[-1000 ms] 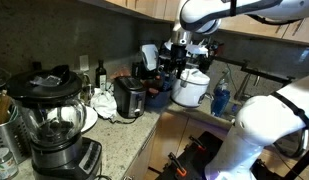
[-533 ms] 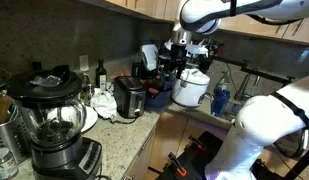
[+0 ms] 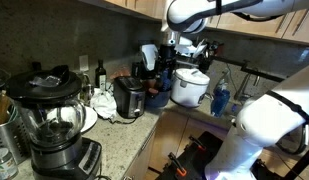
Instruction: Clean the plate with the towel and move it a bit
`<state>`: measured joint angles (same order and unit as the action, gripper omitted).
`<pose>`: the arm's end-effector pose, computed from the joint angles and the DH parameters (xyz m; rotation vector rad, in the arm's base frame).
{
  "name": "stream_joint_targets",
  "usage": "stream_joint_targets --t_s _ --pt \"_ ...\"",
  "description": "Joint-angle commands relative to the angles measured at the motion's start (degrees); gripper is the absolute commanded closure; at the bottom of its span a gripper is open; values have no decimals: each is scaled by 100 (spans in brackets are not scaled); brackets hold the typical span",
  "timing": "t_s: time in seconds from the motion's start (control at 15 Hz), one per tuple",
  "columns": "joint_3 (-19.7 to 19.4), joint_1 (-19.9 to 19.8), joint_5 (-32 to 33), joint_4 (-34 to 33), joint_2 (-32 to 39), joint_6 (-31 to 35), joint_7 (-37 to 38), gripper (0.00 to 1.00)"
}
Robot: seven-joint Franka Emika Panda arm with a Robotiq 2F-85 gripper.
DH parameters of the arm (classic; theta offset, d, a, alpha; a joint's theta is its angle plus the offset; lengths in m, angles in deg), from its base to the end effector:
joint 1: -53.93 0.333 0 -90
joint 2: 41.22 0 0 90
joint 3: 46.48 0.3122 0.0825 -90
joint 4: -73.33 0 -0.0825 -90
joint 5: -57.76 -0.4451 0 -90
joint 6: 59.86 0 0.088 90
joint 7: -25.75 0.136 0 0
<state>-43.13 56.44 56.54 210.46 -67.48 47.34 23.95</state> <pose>0.4578 0.0488 0.4263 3.1265 0.1876 -0.1009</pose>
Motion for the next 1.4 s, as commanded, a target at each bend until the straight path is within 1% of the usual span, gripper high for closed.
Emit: stream_joint_targets --t_s 0.0,0.27,0.4,0.6,0.73,0.87,1.0,1.2,1.33 --pt "459 258 250 -911 1152 118 238 0" --pt "887 552 743 -1878 2245 360 371 0" --pt "975 677 1105 -2271 2687 479 532 0" --pt "988 880 1583 -2715 3293 613 637 0" --pt "957 1014 1890 -2853 3657 744 623 0" --pt "911 1156 2345 -2859 4004 928 652 0" --pt "839 1292 2866 -2747 4343 1358 706 0" --pt "606 1520 3664 -2717 4867 2038 1123 0" --pt "399 1678 4182 -2752 5161 2475 1589 0"
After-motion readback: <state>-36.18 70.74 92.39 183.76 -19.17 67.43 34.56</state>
